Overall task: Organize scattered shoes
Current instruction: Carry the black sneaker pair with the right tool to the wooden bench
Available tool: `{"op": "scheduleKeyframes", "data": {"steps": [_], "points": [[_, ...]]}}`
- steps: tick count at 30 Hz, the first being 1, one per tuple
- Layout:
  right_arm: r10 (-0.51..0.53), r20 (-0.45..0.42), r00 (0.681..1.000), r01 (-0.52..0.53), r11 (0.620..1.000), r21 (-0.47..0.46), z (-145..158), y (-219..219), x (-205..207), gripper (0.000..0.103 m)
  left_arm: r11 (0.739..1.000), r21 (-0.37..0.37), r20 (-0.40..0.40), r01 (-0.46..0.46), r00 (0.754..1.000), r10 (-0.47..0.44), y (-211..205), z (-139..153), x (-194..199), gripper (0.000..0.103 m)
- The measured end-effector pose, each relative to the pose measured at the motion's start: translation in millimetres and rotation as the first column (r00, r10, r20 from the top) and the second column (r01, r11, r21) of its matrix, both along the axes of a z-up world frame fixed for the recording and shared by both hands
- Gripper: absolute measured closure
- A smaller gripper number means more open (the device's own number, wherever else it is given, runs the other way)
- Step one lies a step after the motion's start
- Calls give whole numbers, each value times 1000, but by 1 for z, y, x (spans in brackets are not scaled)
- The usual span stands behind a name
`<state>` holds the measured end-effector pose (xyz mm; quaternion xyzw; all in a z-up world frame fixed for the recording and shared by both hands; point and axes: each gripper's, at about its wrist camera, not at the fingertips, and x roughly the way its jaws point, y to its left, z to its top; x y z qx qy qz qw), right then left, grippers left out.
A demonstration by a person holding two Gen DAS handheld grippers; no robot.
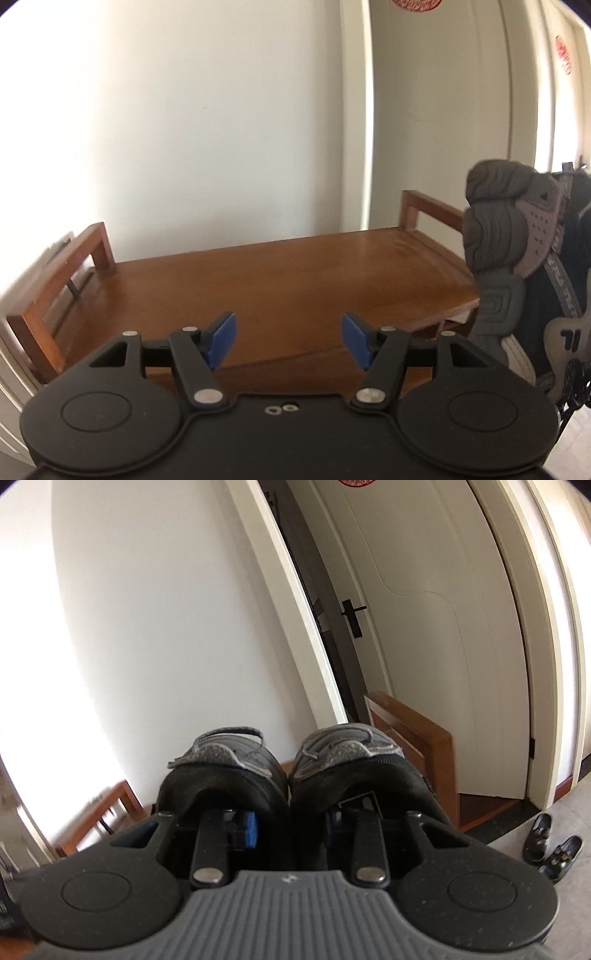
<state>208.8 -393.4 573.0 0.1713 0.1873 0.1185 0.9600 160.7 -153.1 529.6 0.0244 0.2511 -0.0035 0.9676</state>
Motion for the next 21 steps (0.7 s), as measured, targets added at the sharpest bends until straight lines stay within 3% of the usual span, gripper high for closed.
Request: {"op": "scheduleKeyframes", "data": {"steps": [2,7,12,17,21], "points": [[13,-18,1000,-13,1000,9,2,4,20,68,999,-15,-35,-34,999,34,6,3,24,40],[103,-39,994,-103,995,-4,5,11,86,68,987,-10,-57,-163,985,162,5,18,40,40],[198,-67,978,-199,980,-17,8,9,147,68,953,-17,-11,-302,953,301,-14,32,60,40],[268,-97,959,-274,960,-59,11,8,201,67,923,-64,3,-379,925,380,-17,31,77,39],[237,-142,961,-249,966,-74,6,17,238,66,922,-75,0,-379,925,380,-11,27,92,39]]}}
